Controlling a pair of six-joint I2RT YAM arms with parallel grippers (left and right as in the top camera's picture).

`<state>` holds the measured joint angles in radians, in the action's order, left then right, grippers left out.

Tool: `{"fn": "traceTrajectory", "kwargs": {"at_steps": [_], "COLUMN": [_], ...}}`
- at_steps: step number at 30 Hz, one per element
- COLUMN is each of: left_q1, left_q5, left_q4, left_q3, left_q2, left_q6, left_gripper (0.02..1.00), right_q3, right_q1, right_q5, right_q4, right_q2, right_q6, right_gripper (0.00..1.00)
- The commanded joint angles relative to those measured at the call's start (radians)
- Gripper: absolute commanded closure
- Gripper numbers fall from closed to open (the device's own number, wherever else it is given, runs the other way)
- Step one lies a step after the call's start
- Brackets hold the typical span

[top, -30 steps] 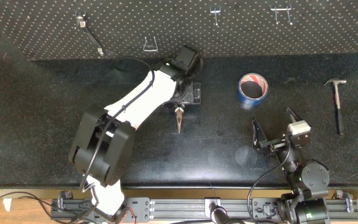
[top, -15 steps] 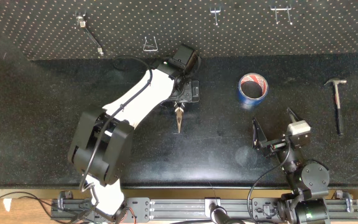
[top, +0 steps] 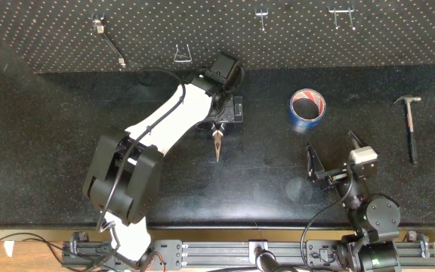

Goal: Place Tools Onto Pegboard

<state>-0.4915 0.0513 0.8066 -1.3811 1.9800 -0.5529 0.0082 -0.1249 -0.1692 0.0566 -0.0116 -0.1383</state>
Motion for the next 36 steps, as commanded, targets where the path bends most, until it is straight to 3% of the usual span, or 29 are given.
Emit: {"fn": "traceTrajectory", "kwargs": {"at_steps": [1,18,28,36], "left_q1": [0.002,0.002,0.002,0.0], "left_q5": [0.012,0.012,0.017,0.016], "left_q4": [0.008,0.016,0.016,0.015], "left_q3": [-0.026,-0.026,-0.026,-0.026], "left_q2": [0.024,0.025,0.025,0.025], "left_q6": [-0.018,-0.045,-0.041,-0.041], "left_gripper": [0.02,0.047,0.389,0.428], "right_q3": [-0.004,-0.004,-0.004,-0.004], "right_q1": [-0.005,-0.005,-0.005,-0.005], "right_q5": [0.004,0.004,0.004,0.005], "right_q4": [0.003,0.003,0.003,0.003], "right_q2": [0.011,0.011,0.011,0.011], "right_q6": [-0.007,-0.007,-0.007,-0.007], "right_gripper": [0.003,0.001,0.001,0.003]}}
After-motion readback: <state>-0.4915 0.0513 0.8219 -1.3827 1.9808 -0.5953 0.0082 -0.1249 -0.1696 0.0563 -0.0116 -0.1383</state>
